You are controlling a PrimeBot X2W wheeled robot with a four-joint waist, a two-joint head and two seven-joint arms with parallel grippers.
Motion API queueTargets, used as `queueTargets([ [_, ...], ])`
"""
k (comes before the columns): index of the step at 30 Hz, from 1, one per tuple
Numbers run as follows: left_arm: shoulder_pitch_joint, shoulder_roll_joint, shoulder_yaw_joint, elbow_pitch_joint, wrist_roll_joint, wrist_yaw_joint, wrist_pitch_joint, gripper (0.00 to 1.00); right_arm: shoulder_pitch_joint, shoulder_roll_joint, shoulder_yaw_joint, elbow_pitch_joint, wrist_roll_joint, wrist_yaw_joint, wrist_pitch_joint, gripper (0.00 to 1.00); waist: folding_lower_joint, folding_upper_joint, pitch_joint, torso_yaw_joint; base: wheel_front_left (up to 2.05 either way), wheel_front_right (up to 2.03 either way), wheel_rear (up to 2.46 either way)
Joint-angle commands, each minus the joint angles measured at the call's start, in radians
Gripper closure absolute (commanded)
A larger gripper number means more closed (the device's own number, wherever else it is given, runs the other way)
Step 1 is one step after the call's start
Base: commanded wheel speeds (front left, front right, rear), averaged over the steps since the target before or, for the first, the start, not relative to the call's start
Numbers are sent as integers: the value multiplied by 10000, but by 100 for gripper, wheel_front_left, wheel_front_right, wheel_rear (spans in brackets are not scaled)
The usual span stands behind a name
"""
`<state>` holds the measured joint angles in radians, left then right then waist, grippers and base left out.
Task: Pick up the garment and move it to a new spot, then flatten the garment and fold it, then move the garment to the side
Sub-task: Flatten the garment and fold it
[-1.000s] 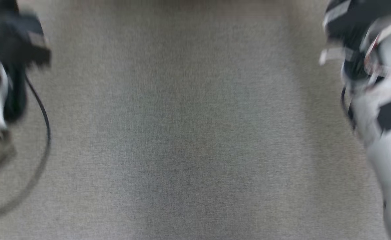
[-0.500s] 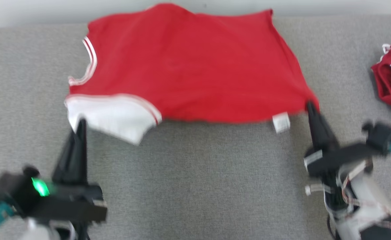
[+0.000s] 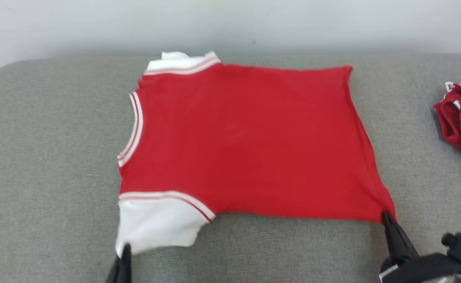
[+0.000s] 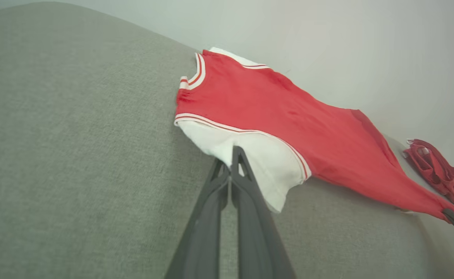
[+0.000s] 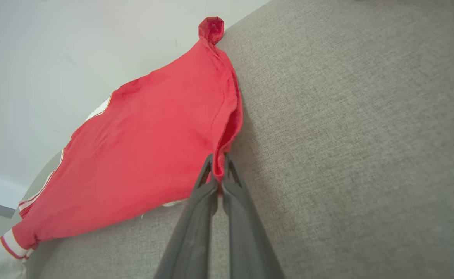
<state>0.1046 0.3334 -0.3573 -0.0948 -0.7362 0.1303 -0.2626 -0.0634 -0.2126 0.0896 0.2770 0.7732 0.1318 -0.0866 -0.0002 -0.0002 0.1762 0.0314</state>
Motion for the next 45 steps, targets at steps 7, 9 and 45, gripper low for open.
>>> queueTargets([
  [7,925,-402,169,216,219,-240,-28,100,1283,216,-876,-638,-597,-28,669,100,2,2,-457,173,0,0,0],
  [9,1114,-439,118,250,198,-330,-28,100,1643,282,-1202,-819,-704,-28,899,100,2,2,-569,217,0,0,0],
  [45,-4228,456,-572,3364,1219,-1935,1195,100,-594,1604,-2491,-529,-661,-28,3717,100,2,2,-281,-469,0,0,0],
])
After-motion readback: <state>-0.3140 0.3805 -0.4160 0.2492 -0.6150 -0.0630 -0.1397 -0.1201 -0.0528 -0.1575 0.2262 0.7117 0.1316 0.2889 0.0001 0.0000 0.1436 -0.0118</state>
